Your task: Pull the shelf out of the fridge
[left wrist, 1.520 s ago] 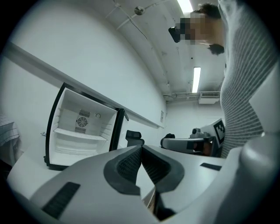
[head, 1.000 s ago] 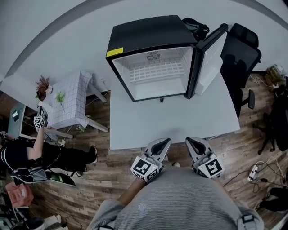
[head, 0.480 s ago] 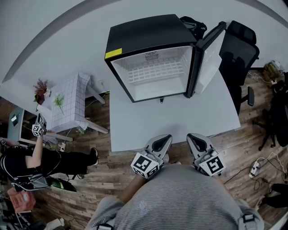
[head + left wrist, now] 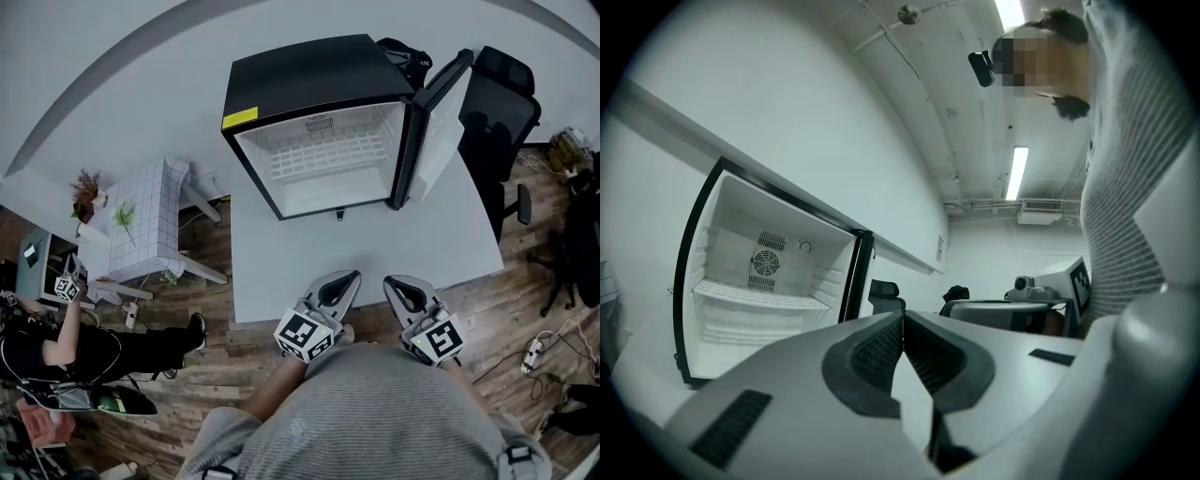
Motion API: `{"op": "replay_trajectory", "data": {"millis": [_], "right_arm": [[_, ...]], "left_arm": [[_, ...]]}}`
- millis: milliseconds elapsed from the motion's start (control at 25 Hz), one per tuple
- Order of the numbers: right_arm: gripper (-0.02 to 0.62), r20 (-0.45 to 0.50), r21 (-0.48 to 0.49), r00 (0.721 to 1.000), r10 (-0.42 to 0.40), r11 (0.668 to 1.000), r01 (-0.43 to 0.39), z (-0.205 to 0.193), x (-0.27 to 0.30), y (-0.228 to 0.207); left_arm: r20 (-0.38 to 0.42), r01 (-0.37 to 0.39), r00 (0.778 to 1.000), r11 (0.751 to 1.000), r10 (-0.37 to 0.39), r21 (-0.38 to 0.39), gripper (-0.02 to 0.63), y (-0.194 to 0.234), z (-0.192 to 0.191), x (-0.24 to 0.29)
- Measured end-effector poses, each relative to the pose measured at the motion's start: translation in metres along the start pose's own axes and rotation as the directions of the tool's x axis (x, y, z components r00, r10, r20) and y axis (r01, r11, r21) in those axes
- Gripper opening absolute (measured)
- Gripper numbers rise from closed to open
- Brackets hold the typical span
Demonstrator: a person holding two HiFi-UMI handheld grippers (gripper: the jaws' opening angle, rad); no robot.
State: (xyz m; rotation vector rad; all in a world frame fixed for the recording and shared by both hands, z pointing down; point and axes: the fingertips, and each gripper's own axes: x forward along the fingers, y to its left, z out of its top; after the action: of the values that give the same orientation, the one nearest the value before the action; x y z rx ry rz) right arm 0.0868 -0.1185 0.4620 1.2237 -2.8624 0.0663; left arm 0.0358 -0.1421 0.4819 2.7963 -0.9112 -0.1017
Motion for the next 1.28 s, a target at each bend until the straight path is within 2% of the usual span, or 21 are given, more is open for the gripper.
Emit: {"op": "replay_trajectory", "data": {"millis": [160,240,320,400,560,720,800,1000,1160,1280], "right_arm": [[0.014,0.017,-0.015,1.0,0.024,1.0,-0.024,0.006,0.012,0.006],[0.014,0.015,-0.015,1.0,0.022,1.0,-0.021,0.007,0.014,0.007],[0.014,0.008,-0.011,1.0,0.015,1.0,-0.015,0.006,0.015,0.006],[0.014,0.004,-0.011,1.0,0.008,1.0,-0.008,0.005,0.016,0.005],[0.013,0.003,-0.009,1.0,-0.012,1.0,0.012,0.005,0.016,0.0],[0.014,0.001,-0.012,1.0,-0.02,1.0,0.02,0.004,0.018,-0.002],[0.014,0.003,-0.016,1.0,-0.021,1.0,0.021,0.004,0.02,-0.003],[0.014,0.0,-0.017,1.0,-0.032,0.999,0.032,0.004,0.02,-0.004],[0.014,-0.001,-0.016,0.998,-0.056,0.998,0.056,0.004,0.016,-0.01],[0.014,-0.009,-0.012,0.997,-0.07,0.997,0.07,0.002,0.014,-0.013]], "left_arm": [[0.008,-0.019,1.0,0.998,0.02,-0.057,0.011,0.017,0.0,0.006],[0.025,-0.034,0.999,0.989,0.038,-0.147,0.012,0.029,-0.001,0.01],[0.052,-0.04,0.997,0.962,0.056,-0.269,0.012,0.044,-0.002,0.017],[0.086,-0.036,0.993,0.918,0.076,-0.395,0.012,0.061,-0.001,0.025],[0.155,-0.009,0.98,0.802,0.127,-0.598,0.012,0.091,0.003,0.039],[0.182,0.027,0.97,0.676,0.16,-0.737,0.012,0.114,0.0,0.048],[0.183,0.042,0.97,0.629,0.161,-0.776,0.012,0.121,-0.004,0.053],[0.162,0.026,0.966,0.551,0.2,-0.834,0.015,0.14,-0.02,0.057],[0.14,-0.012,0.957,0.514,0.256,-0.857,0.039,0.161,-0.031,0.063],[0.143,-0.018,0.942,0.471,0.303,-0.882,0.069,0.178,-0.035,0.068]]}}
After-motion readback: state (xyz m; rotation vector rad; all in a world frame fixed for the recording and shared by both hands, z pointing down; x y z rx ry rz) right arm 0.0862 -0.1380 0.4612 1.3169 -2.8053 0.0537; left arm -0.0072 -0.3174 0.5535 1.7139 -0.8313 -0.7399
